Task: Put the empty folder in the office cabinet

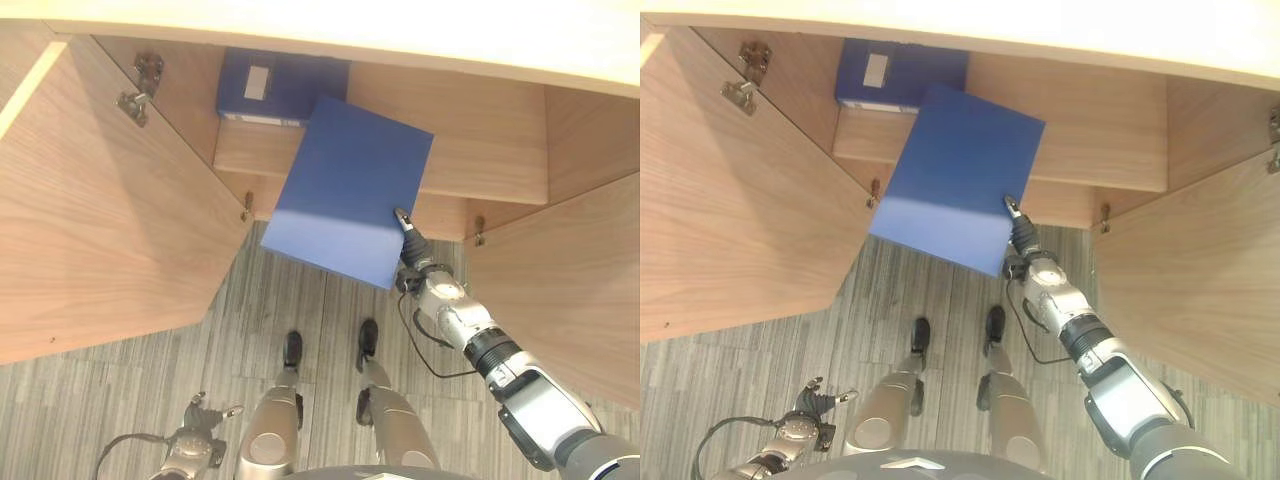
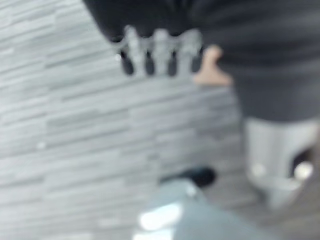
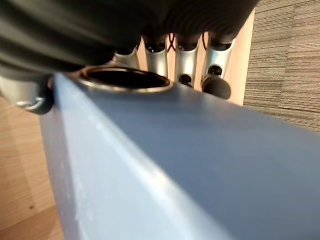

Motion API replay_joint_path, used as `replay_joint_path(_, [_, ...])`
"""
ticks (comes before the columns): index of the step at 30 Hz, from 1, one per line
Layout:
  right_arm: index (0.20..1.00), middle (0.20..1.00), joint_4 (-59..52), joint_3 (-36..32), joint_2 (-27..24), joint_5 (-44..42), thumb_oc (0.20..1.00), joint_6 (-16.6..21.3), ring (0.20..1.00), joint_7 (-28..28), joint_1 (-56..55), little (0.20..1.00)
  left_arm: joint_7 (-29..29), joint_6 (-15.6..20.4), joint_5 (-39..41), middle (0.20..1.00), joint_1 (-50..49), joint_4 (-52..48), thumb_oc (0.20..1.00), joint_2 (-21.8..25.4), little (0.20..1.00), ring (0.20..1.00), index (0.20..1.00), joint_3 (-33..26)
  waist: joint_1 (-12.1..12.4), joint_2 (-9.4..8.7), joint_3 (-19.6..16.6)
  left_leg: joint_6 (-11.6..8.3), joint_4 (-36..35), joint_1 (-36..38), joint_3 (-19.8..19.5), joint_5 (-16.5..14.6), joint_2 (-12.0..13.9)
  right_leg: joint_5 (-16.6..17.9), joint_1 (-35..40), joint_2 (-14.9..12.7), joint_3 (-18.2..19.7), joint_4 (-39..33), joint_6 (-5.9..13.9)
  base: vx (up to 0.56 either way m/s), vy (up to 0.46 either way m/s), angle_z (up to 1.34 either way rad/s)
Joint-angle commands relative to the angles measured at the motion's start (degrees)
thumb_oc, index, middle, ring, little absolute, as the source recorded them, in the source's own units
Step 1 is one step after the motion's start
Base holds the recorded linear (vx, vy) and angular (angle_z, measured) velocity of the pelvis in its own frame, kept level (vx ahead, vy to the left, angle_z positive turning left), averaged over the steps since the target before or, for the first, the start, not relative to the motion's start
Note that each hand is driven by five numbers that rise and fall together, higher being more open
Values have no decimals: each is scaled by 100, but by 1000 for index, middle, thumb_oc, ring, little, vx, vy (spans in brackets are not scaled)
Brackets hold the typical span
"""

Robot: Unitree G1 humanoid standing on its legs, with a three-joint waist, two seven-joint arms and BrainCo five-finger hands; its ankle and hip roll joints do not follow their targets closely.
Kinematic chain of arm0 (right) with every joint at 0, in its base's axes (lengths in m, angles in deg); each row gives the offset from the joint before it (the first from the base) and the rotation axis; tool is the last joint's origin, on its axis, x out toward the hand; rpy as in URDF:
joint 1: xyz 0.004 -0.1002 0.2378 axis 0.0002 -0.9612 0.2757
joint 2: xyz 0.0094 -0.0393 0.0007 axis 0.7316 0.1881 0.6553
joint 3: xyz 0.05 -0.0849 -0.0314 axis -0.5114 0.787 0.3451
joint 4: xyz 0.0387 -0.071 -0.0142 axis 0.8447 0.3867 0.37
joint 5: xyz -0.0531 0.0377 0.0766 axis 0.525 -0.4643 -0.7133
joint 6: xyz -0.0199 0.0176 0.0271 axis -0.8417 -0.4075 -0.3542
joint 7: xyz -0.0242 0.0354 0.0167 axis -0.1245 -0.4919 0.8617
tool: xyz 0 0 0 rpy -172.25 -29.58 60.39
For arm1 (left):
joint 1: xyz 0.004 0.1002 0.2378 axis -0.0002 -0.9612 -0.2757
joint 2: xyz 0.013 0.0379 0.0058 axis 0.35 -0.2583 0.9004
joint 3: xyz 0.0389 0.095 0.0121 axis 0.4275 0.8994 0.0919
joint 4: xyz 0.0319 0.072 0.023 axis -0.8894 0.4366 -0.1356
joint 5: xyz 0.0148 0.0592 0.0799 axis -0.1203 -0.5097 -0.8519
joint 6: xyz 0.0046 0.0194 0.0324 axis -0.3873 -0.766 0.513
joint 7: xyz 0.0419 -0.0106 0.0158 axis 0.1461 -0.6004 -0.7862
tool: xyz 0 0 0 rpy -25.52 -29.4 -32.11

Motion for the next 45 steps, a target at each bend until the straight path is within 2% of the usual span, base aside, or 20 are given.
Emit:
replay_joint_path(1, [200,200,15,-453,-182,-495,200,692,200,223,520,200,-93,-42,-242,1000,-55,119,1000,32,1000,1000,1000,169,60,295,-60,-169,-465,-488,-479,320,192,-408,229,-290,-252,-6,485,0,0,0])
replay_joint_path(5, [200,200,256,-752,-282,-604,200,889,200,529,1022,200,-90,-14,-236,1000,-6,55,1000,-1,1000,1000,1000,366,84,348,53,-200,-465,-745,-488,371,203,-351,-42,-295,-241,-6,500,-27,11,1])
replay_joint_path(6, [200,200,543,-1014,-388,-724,200,1070,200,759,1518,200,-115,28,-256,1000,18,-20,1000,-13,1000,1000,1000,559,131,404,128,-228,-465,-971,-502,406,198,-311,-269,-294,-258,-6,517,-48,11,-3])
replay_joint_path(11, [200,200,1137,-1295,-800,-858,200,1268,200,1102,2501,200,-163,98,-232,1000,6,-171,1000,57,1000,1000,1000,791,235,479,183,-261,-465,-1413,-516,451,181,-273,-697,-265,-257,-6,547,-14,6,-1])
replay_joint_path(12, [200,200,1492,-1407,-1115,-929,200,1401,200,1243,3016,200,-176,157,-199,1000,-38,-269,1000,114,1000,1000,1000,883,304,523,176,-274,-465,-1646,-531,474,181,-253,-935,-270,-263,-6,570,2,9,4])
replay_joint_path(13, [200,200,1493,-1407,-1116,-929,200,1401,200,1242,3017,200,-176,157,-199,1000,-38,-269,1000,114,1000,1000,1000,883,304,523,174,-274,-465,-1648,-531,474,181,-253,-937,-270,-263,-6,570,0,0,0])
replay_joint_path(18, [200,200,2404,-1522,-2031,-1260,200,1546,200,1486,4019,200,-204,240,-204,1000,-107,-349,1000,275,1000,1000,1000,1034,455,608,73,-320,-465,-2154,-573,497,143,-257,-1405,-305,-318,-6,622,42,12,1])
replay_joint_path(26, [200,200,3254,-1640,-2797,-1794,200,1465,200,1565,4514,200,-195,291,-157,1000,-301,-413,1000,321,1000,1000,1000,1153,528,578,-95,-350,-465,-2523,-653,468,81,-308,-1730,-341,-352,-6,672,49,9,8])
replay_joint_path(38, [200,200,4015,-1737,-2949,-2482,200,1466,200,2084,5315,200,-458,363,72,1000,-73,-289,1000,286,1000,1000,1000,1262,647,427,-278,-405,-465,-2915,-748,430,43,-367,-2121,-335,-413,-6,729,30,-5,2])
replay_joint_path(45, [200,200,4286,-1249,-3039,-2536,200,1195,200,2147,5916,200,-610,489,188,1000,-147,-271,1000,368,1000,1000,1000,1206,875,395,-401,-457,-465,-3247,-837,490,-3,-393,-2396,-381,-537,-6,772,6,-17,4])
